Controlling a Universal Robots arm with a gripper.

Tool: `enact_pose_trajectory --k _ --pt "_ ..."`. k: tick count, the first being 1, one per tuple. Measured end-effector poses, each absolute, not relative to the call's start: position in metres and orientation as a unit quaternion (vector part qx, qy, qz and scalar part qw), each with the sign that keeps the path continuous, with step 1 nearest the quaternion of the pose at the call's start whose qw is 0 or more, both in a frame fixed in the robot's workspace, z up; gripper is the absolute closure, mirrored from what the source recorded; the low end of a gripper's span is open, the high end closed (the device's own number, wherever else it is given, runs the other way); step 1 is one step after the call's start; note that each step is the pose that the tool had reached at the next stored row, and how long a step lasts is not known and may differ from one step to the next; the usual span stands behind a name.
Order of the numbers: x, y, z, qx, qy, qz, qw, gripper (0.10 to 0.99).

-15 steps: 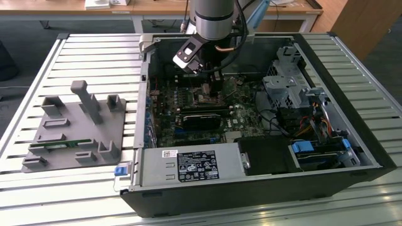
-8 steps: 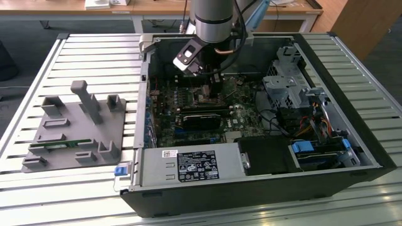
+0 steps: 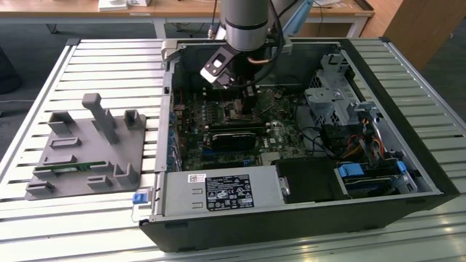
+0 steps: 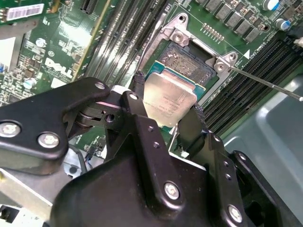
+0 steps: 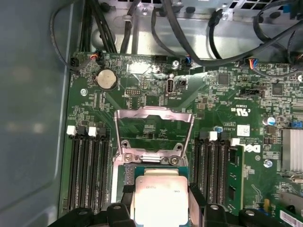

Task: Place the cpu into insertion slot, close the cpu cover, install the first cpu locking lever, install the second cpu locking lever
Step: 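Place the cpu into insertion slot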

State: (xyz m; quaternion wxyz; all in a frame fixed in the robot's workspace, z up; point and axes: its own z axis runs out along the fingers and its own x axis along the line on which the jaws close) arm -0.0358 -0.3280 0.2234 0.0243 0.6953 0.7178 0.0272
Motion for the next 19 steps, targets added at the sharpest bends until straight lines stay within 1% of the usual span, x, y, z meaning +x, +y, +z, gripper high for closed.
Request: enact_pose_trajectory --k 19 --pt "-0.041 -0.323 0.204 0.707 0.706 0.026 0.026 0.549"
